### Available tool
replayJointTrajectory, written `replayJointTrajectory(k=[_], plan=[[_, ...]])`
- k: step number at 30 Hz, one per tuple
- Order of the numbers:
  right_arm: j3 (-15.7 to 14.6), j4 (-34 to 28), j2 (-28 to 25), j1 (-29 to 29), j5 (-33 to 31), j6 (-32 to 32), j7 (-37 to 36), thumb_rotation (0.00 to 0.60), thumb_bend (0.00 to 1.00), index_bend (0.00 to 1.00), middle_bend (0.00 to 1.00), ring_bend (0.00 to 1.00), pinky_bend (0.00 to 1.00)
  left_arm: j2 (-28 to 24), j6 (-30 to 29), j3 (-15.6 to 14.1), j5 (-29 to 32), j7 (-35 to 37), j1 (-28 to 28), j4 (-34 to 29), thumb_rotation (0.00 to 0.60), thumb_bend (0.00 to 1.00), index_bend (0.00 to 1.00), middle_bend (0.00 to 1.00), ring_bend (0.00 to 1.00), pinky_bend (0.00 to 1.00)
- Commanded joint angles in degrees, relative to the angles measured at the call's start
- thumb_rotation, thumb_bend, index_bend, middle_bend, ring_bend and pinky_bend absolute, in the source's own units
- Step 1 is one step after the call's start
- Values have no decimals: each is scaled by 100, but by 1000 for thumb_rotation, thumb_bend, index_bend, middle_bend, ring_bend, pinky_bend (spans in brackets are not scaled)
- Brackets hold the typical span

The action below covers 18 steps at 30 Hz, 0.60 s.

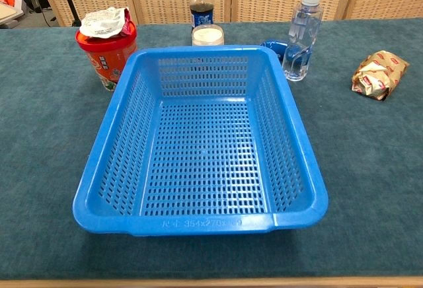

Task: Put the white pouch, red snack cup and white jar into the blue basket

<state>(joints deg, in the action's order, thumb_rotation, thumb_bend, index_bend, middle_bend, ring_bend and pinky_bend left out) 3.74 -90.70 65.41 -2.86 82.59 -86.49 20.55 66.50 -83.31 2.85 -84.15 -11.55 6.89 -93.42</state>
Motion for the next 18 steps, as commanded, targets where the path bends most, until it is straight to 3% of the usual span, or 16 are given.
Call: replayJointTrajectory(k=[1,18], plan=[[-5,-3,-6,9,12,-11,-4,600,156,142,0,0,0,0,-5,-4,-2,-4,-1,-12,600,313,101,0,0,0],[10,-25,-24,24,-13,6,-54,600,156,142,0,0,0,-27,70,-18,37,-69,34,-50,600,316,101,0,0,0]])
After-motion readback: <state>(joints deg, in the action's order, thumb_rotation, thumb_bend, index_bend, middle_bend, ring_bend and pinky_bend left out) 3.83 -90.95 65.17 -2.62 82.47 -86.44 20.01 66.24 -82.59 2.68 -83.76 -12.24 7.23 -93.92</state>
